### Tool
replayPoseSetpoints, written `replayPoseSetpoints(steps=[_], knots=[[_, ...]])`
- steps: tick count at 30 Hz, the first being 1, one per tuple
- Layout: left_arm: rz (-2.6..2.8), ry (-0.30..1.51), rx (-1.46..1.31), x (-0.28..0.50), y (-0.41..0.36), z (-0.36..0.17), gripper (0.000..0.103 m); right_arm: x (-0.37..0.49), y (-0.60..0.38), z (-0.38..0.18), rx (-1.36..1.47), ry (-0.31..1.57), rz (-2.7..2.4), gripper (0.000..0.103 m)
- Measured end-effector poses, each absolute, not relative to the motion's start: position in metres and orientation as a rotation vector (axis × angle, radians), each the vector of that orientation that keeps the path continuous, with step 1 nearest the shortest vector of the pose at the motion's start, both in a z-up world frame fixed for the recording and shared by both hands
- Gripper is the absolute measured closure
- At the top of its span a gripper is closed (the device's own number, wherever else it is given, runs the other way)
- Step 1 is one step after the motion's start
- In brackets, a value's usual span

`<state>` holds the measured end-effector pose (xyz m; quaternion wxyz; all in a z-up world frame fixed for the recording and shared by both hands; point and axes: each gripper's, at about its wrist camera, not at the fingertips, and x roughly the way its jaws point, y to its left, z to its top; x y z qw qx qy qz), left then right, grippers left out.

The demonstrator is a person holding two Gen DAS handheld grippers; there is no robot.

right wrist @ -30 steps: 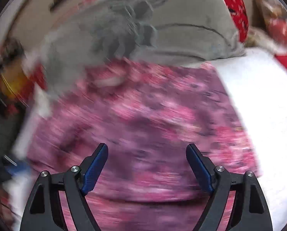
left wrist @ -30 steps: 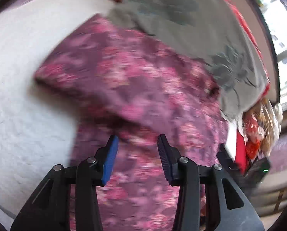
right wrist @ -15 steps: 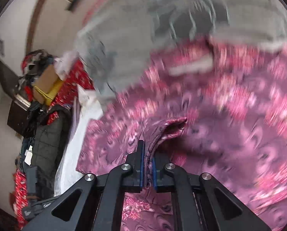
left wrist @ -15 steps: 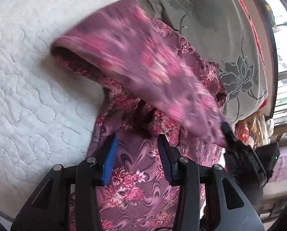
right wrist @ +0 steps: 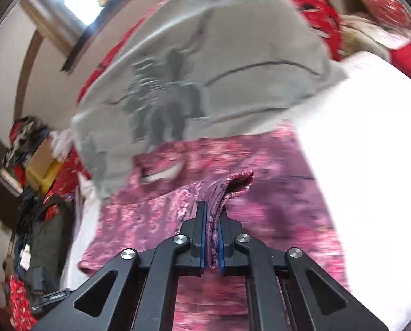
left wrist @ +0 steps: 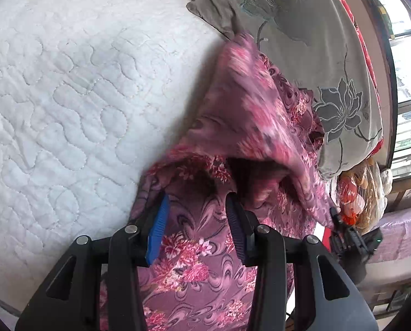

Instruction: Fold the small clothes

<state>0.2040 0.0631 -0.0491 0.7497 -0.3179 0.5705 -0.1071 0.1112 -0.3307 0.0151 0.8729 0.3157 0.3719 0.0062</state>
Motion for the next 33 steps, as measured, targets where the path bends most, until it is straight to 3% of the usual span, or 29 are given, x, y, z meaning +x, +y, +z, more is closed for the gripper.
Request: replayPoseSetpoints(steps=[4, 11, 14, 17, 21, 23, 26, 28, 31, 33], knots=[[-0.287, 1.237, -0.708, 0.193, 0.062, -0.034, 0.063, 0.102, -0.356, -0.014, 0.706, 0.841, -0.064, 0.097], [-0.406, 1.112, -0.699, 0.221, 0.033, 0.029, 0.063, 0.105, -0.368, -0.033, 0.819, 0.905, -0.054, 0.083], [-0.402, 1.116, -0.644, 0.249, 0.006, 0.042, 0.051, 0.11, -0.362, -0.025, 0.797, 0.887, 0.003, 0.084], [-0.329, 1.176, -0.512, 0.263, -0.014, 0.03, 0.05, 0.113, -0.354, -0.007, 0.737, 0.836, 0.058, 0.098], [-0.174, 1.279, -0.331, 0.262, -0.019, -0.016, 0.05, 0.11, -0.359, 0.003, 0.691, 0.751, 0.058, 0.098], [-0.176, 1.316, -0.331, 0.258, -0.011, -0.041, 0.049, 0.115, -0.368, -0.016, 0.684, 0.825, 0.011, 0.098], [-0.197, 1.307, -0.336, 0.253, -0.003, -0.029, 0.051, 0.124, -0.366, -0.039, 0.648, 0.953, -0.002, 0.098], [-0.215, 1.289, -0.372, 0.248, 0.005, -0.015, 0.051, 0.121, -0.362, -0.022, 0.6, 0.928, -0.035, 0.091], [-0.252, 1.227, -0.43, 0.238, 0.012, 0.003, 0.05, 0.11, -0.352, 0.01, 0.531, 0.825, 0.02, 0.089], [-0.246, 1.245, -0.363, 0.234, -0.001, -0.003, 0.049, 0.107, -0.343, 0.017, 0.484, 0.819, 0.084, 0.078]])
